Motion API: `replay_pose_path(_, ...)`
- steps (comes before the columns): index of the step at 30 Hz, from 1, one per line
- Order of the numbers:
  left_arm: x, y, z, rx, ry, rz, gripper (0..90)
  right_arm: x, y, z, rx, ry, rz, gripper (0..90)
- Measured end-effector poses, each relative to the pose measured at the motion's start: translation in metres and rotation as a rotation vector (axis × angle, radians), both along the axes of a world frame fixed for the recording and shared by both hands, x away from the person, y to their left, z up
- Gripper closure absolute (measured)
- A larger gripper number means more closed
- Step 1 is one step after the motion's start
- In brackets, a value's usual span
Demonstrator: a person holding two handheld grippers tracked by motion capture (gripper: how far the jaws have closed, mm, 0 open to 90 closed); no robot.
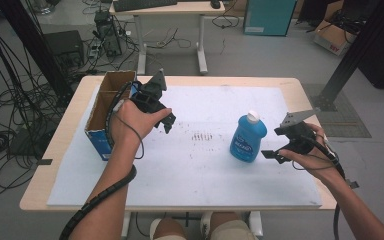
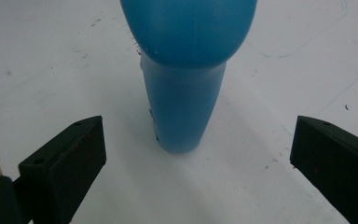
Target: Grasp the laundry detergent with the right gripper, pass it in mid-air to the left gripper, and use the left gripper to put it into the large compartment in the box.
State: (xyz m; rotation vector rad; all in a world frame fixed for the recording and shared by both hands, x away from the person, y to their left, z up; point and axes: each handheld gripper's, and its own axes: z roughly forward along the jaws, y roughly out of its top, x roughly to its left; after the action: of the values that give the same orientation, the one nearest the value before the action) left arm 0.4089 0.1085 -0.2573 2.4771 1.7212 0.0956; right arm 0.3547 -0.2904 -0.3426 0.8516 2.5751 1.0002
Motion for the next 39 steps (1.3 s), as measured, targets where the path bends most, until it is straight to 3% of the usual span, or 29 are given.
replay_pose_path(20,0.001,-0.001,0.001,0.006,-0.004,-0.005,6.1,0.005,0.019,-0.021,0.053,-0.052,0.0,2.6)
replay_pose_path(21,0.001,-0.001,0.001,0.007,-0.004,-0.004,6.1,0.007,0.019,-0.021,0.045,-0.077,0.013,2.6)
replay_pose_path(22,0.001,0.0,0.001,0.007,-0.002,-0.006,6.2,0.005,0.021,-0.022,0.049,-0.062,0.0,2.6)
replay_pose_path(28,0.001,0.0,0.002,0.008,0.0,-0.009,6.1,0.006,0.023,-0.026,0.057,-0.069,-0.001,2.5)
replay_pose_path(30,0.001,0.0,0.002,0.005,-0.005,-0.007,6.1,0.008,0.024,-0.028,0.053,-0.093,0.014,2.5)
replay_pose_path(39,0.001,0.001,0.0,0.007,-0.005,-0.008,6.1,0.005,0.028,-0.036,0.075,-0.09,-0.009,2.5)
